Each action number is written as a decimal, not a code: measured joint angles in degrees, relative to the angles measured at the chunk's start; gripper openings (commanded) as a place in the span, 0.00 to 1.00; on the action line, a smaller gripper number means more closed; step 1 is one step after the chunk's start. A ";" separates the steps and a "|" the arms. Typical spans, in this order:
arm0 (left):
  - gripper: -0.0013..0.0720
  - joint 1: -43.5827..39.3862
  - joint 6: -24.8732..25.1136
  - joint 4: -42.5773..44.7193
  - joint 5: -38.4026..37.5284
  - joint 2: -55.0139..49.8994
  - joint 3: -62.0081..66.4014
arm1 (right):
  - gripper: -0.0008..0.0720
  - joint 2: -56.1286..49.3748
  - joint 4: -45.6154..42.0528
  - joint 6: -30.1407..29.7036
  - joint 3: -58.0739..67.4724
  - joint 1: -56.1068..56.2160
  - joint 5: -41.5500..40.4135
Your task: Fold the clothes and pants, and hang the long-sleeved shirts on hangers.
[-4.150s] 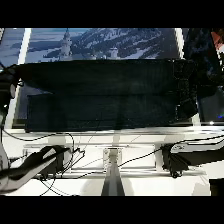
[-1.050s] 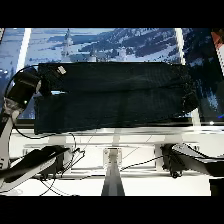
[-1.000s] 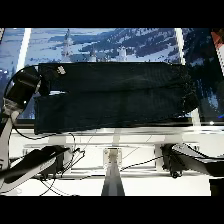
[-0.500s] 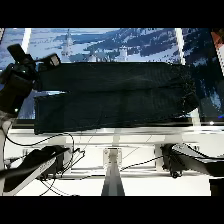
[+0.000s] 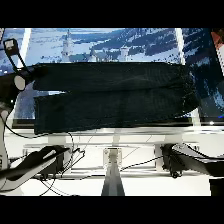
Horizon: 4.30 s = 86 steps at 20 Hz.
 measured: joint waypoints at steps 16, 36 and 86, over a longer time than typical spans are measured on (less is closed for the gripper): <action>0.47 28.20 35.95 -40.79 -30.18 -9.88 -0.04 | 0.46 -0.46 -9.01 -0.09 -0.20 -0.09 0.55; 0.67 47.63 29.16 -19.58 -40.15 -10.51 -0.04 | 0.65 -5.57 7.19 -5.44 -29.18 -0.74 -10.56; 0.05 57.70 49.44 -50.66 -56.35 -9.64 1.22 | 0.04 17.57 17.07 -9.66 -28.02 7.06 -18.23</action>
